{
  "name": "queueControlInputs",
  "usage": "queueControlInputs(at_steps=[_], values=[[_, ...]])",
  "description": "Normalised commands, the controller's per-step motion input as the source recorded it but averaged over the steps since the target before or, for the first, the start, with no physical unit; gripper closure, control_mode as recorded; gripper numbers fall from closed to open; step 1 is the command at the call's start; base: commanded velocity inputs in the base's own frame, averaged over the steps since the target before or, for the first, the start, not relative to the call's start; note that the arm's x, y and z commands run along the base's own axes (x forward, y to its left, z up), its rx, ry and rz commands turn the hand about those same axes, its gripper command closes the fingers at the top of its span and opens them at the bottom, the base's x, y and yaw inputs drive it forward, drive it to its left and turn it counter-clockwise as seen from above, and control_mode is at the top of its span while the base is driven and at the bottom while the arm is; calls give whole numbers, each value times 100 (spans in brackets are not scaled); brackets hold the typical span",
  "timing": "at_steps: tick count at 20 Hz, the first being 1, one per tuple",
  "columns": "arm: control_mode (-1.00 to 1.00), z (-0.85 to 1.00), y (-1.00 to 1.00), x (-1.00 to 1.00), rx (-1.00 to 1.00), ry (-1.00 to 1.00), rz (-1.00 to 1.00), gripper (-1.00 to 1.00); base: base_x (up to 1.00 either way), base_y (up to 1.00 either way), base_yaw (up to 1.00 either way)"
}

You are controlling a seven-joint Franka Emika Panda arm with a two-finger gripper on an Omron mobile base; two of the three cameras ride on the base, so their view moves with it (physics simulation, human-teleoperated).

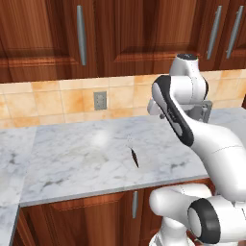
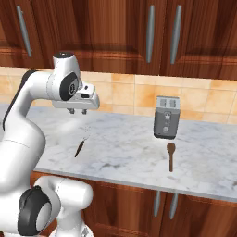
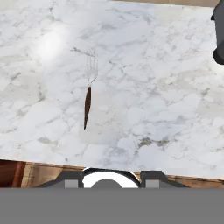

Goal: Take the fork and place it on the left side of the plate. Then take the spoon and place it on the right side of the plate. Make sure they're directly next to the plate.

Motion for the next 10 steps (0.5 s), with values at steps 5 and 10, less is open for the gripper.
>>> queueControlInputs(at_steps=[5,10], values=[[-100,-42,34,-43,-14,-2,2,-100,0,0,0],[-100,-100,86,-6,-26,7,0,-100,0,0,0]])
